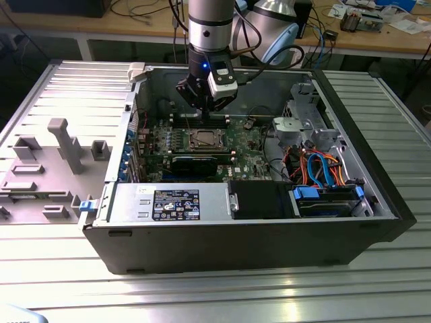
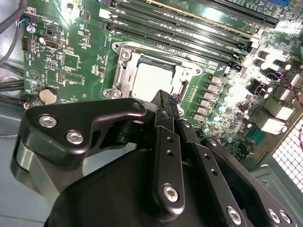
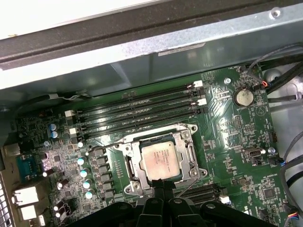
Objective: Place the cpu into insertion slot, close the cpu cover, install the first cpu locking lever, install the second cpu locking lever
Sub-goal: 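Install the first cpu locking lever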
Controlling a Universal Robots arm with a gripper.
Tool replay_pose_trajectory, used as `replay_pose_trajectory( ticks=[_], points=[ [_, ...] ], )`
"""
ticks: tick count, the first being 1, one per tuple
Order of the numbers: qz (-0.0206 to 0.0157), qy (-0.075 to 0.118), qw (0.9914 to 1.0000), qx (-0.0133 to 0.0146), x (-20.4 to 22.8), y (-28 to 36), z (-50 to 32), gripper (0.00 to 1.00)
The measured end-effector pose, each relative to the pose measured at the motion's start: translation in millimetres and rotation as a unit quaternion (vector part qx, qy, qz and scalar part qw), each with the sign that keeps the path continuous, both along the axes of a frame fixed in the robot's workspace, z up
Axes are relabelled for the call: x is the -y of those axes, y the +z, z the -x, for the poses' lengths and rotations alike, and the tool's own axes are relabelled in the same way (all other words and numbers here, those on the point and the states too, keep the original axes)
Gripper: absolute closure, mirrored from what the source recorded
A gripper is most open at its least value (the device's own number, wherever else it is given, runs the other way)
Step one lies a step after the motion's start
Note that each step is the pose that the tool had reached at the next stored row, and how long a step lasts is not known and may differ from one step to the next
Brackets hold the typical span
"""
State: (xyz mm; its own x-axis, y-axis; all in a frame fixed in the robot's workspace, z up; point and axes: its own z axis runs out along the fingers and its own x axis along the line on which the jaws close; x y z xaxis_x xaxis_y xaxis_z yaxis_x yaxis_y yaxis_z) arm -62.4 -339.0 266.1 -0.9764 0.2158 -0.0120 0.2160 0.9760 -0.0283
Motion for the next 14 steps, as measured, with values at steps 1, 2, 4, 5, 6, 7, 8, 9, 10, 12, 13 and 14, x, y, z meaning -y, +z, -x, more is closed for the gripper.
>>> replay_pose_trajectory(
  ticks=[1,2,4,5,6,7,8,9,10,12,13,14],
  points=[
    [0.0,0.0,1.0,0.0,0.0,0.0,0.0,0.89],
    [0.0,0.001,1.0,0.0,0.0,0.0,0.0,0.89],
    [0.0,0.001,1.0,0.0,0.0,-0.1,0.0,0.89],
    [0.0,0.001,1.0,0.0,0.0,-0.1,0.0,0.89],
    [0.0,0.002,1.0,0.0,0.0,-0.1,0.0,0.89],
    [0.0,0.002,1.0,0.0,0.0,-0.1,0.0,0.89],
    [0.0,0.003,1.0,0.0,0.0,-0.1,0.0,0.89],
    [0.0,0.003,1.0,0.0,0.0,-0.1,0.0,0.89],
    [0.0,0.003,1.0,0.0,0.0,-0.1,0.0,0.89],
    [0.0,0.004,0.99999,0.0,0.0,-0.1,0.0,0.89],
    [0.0,0.004,0.99999,0.0,0.0,-0.1,0.0,0.89],
    [0.0,0.004,0.99999,0.0,0.0,0.0,0.0,0.89]
  ],
)
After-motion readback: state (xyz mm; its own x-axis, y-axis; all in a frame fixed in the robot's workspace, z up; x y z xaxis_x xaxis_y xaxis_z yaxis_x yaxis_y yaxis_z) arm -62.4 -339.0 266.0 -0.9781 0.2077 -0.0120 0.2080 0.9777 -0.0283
